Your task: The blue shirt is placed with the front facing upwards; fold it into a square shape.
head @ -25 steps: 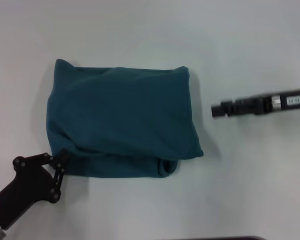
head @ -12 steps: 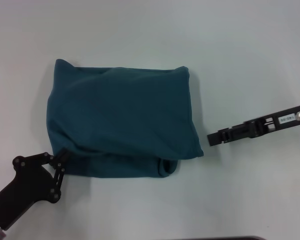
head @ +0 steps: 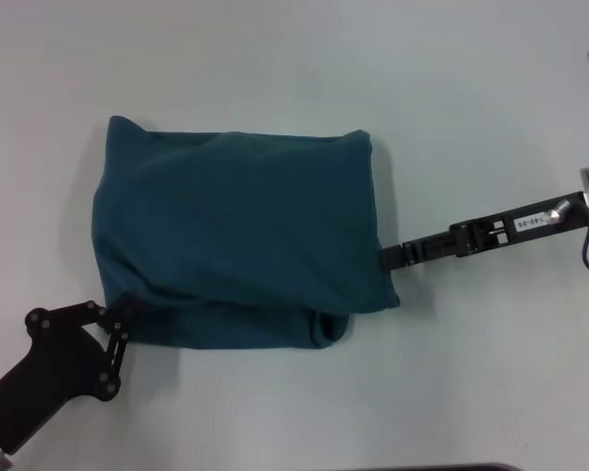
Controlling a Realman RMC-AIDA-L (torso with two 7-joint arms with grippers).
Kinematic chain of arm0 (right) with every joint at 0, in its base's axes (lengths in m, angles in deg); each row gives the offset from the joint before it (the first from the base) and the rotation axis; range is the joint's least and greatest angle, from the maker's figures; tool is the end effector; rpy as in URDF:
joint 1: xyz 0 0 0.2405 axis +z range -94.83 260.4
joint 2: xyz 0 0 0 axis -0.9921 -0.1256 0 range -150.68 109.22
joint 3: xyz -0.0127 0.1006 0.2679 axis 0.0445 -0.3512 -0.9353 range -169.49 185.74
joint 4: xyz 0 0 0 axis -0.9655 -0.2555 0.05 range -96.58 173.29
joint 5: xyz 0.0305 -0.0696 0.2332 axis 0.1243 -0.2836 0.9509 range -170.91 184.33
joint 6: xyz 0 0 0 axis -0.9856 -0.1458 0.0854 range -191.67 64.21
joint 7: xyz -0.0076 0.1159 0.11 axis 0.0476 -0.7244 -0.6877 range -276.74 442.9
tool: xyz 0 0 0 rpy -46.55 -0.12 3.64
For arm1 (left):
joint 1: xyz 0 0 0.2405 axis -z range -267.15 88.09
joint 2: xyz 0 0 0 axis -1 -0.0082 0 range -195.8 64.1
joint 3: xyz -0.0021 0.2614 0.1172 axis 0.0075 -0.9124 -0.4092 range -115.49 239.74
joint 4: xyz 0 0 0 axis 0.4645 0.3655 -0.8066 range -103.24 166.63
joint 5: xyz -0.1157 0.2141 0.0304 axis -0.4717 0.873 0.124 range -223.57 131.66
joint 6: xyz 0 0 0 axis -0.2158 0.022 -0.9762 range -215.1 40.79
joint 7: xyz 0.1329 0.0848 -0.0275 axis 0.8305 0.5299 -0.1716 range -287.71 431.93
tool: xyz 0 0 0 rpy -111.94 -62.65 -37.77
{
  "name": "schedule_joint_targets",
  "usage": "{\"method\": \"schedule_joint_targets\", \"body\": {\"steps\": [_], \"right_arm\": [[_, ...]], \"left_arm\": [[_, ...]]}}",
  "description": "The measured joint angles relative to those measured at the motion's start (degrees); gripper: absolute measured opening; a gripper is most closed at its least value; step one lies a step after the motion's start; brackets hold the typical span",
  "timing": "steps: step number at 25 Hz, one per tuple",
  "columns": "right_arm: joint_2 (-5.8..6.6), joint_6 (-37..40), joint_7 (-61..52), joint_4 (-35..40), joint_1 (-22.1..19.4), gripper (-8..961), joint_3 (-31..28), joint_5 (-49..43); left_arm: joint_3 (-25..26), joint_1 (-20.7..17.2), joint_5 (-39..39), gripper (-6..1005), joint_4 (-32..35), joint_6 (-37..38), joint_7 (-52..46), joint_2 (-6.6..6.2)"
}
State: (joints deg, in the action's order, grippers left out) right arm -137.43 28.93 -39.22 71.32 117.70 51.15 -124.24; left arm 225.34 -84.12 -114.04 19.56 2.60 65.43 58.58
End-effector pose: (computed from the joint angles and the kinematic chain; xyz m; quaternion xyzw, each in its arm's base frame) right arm 0.3119 0.3599 -0.0499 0.8366 -0.5375 -0.1003 0.0330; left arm -0.4020 0.1789 -0.1052 -0.8790 -0.0699 -0.2333 0.4099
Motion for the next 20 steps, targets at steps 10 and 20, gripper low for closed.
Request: {"method": "schedule_joint_targets", "body": {"steps": [10, 20], "right_arm": [[-0.84, -3.95, -4.97, -3.45, 2.78, 848, 0.48, -0.31], [-1.51, -5.75, -7.02, -4.97, 4.81, 834, 2.16, -0.75]], "left_arm": [[0.17, -0.29, 0.02, 4, 0.02, 0.45, 0.13, 0.02], [0.17, -0.31, -0.03, 5, -0.18, 0.59, 0.12, -0.02]]}}
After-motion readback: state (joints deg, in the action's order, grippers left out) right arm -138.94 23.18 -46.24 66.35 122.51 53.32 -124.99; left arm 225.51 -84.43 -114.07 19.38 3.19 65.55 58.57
